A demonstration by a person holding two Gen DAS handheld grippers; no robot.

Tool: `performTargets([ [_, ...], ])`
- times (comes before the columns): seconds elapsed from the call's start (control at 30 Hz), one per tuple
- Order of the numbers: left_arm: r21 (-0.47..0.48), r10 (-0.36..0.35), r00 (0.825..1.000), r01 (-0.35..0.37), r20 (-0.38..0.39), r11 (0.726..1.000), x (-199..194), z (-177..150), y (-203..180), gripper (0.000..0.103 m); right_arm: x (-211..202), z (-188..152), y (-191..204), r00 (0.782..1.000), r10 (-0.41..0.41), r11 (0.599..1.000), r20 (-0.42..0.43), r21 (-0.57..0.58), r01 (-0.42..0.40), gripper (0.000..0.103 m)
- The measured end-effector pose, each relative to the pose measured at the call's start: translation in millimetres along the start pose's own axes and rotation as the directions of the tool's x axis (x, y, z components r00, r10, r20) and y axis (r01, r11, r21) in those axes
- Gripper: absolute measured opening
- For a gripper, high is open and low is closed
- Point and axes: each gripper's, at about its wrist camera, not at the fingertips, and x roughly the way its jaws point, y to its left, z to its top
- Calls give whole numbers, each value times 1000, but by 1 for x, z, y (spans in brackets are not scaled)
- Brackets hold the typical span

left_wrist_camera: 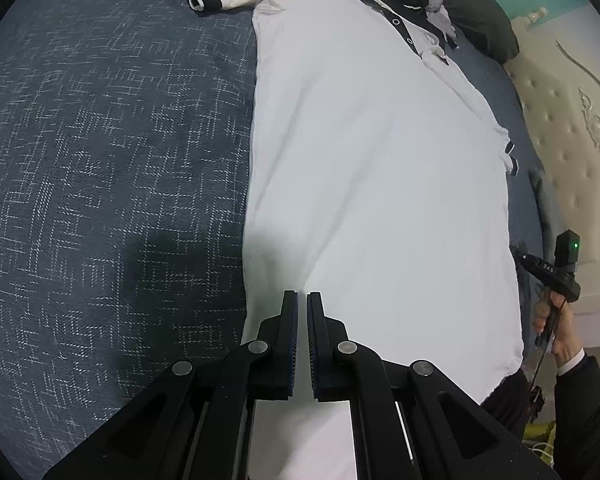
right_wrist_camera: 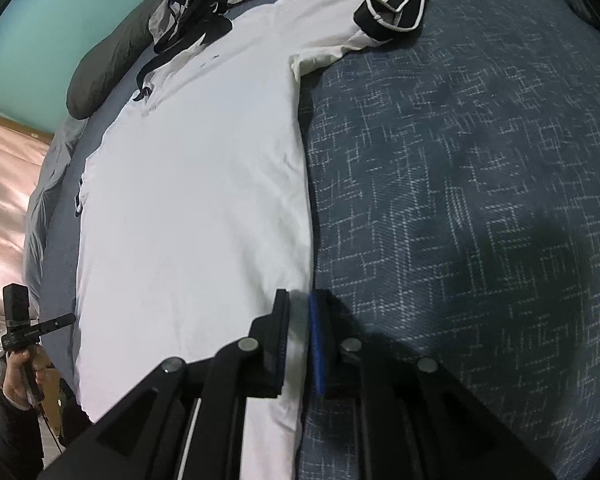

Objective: Fold clothes
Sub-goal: 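Open both tools and move the right tool to the black-trimmed sleeve cuff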

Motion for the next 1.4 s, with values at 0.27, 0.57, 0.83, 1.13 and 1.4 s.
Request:
performTargets([
  [0.27,-19,11,999,-11,30,1000,-4,-3,2,5,-10,-6,-12,1000,-12,1000,25,13,11,1],
  [0.57,-68,24,993,-16,116,998,-23,27,38,5,-27,-11,-18,999,11,1000,43,26,-13,1],
  [0.83,-95,23,983,-6,181,995,-27,52,37,5,-64,13,-29,986,36,994,164,98,-53,6],
  [1.13,-62,5,969,11,247,998,-15,86,20,6,-67,74,-58,961,11,970,278,231,-78,56],
  [1.4,-41,-5,957,18,290,999,-2,92,21,14,-51,130,-81,942,-58,941,329,333,-58,63],
])
